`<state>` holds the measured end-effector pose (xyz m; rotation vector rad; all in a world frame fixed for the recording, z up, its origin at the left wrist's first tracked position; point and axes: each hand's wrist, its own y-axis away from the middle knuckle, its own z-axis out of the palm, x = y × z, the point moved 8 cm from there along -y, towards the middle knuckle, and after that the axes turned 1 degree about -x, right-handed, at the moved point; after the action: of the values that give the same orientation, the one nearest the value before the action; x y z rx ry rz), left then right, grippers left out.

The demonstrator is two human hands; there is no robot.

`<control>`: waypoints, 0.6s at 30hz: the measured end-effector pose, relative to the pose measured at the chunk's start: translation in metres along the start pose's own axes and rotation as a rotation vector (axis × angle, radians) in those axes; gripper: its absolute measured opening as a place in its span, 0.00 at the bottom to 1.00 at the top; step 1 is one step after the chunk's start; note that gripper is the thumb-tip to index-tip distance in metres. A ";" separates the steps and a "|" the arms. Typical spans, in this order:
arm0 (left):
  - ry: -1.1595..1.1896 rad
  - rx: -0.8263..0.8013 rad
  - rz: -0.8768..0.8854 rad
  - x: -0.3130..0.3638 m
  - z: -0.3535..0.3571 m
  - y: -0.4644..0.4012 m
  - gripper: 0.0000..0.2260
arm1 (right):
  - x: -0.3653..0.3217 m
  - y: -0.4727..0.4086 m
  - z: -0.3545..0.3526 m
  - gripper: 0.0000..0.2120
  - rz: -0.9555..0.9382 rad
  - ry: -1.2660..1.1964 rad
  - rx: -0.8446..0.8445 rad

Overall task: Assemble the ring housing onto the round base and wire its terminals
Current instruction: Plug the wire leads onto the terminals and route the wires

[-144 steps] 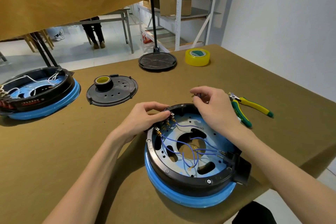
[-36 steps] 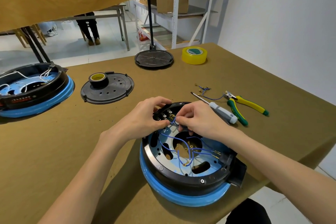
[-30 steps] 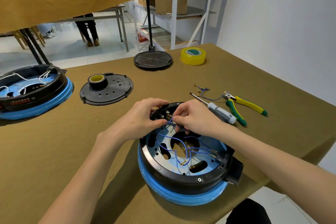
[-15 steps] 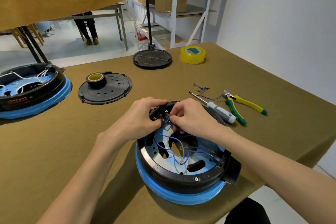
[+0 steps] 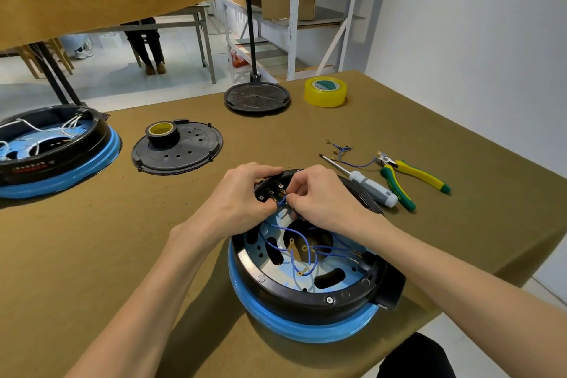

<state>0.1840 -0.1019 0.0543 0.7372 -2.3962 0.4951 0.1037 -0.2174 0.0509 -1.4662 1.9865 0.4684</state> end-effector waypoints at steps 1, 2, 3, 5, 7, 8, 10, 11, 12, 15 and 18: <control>0.001 -0.001 0.003 0.000 -0.001 0.000 0.26 | 0.000 0.000 -0.001 0.06 0.000 0.001 0.005; 0.007 -0.015 0.007 -0.001 -0.001 -0.001 0.26 | 0.000 0.001 -0.001 0.05 0.001 0.003 0.006; 0.028 -0.049 0.008 -0.002 -0.001 -0.001 0.26 | 0.001 0.002 -0.001 0.05 0.006 0.006 0.005; 0.117 -0.149 0.003 -0.009 -0.001 -0.001 0.26 | 0.002 0.007 -0.002 0.04 0.012 0.026 0.029; 0.226 -0.202 -0.002 -0.015 -0.003 -0.001 0.24 | 0.000 0.012 -0.006 0.08 -0.013 0.065 0.097; 0.261 -0.173 -0.003 -0.018 -0.007 -0.003 0.21 | -0.004 0.014 -0.009 0.08 -0.052 0.098 0.146; 0.315 -0.051 -0.020 -0.027 -0.012 -0.005 0.14 | -0.016 0.017 -0.013 0.05 -0.147 0.176 0.209; 0.366 -0.014 -0.045 -0.032 -0.010 -0.006 0.13 | -0.021 0.017 -0.012 0.05 -0.179 0.202 0.206; 0.436 -0.008 -0.077 -0.035 -0.004 -0.005 0.13 | -0.024 0.016 -0.010 0.06 -0.191 0.221 0.188; 0.662 -0.028 -0.172 -0.045 0.017 -0.005 0.11 | -0.028 0.012 -0.005 0.08 -0.175 0.276 0.153; 0.835 -0.032 -0.233 -0.047 0.026 -0.005 0.12 | -0.032 0.006 -0.001 0.10 -0.130 0.354 0.130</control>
<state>0.2081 -0.0999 0.0064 0.6190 -1.5205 0.5305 0.1038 -0.1930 0.0723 -1.6715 2.1232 0.0210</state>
